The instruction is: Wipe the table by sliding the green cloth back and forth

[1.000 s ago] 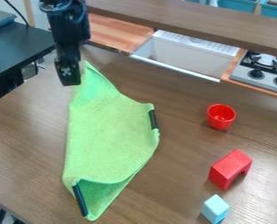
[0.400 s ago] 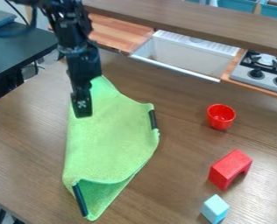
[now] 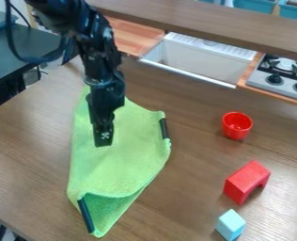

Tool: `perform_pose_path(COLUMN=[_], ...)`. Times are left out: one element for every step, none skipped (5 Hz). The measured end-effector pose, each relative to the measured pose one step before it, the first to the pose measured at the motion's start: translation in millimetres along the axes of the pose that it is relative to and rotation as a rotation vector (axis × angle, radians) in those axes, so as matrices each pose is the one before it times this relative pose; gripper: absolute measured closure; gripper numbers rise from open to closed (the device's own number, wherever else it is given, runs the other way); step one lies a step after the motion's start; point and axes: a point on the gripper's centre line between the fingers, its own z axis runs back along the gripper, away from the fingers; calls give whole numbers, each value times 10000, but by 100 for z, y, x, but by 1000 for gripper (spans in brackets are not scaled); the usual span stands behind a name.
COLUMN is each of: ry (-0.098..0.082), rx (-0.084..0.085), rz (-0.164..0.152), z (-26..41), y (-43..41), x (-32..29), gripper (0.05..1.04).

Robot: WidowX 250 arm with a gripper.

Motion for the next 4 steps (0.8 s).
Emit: perform_pose_path(ry=[95,101,22,96], rx=[320,459,139,46], rz=[-50,10,-98,215], z=[-1527,-468,-210,-262], y=[124,529,109,486], x=[513,-76,-392,-1196], gripper=[83,82,82,82])
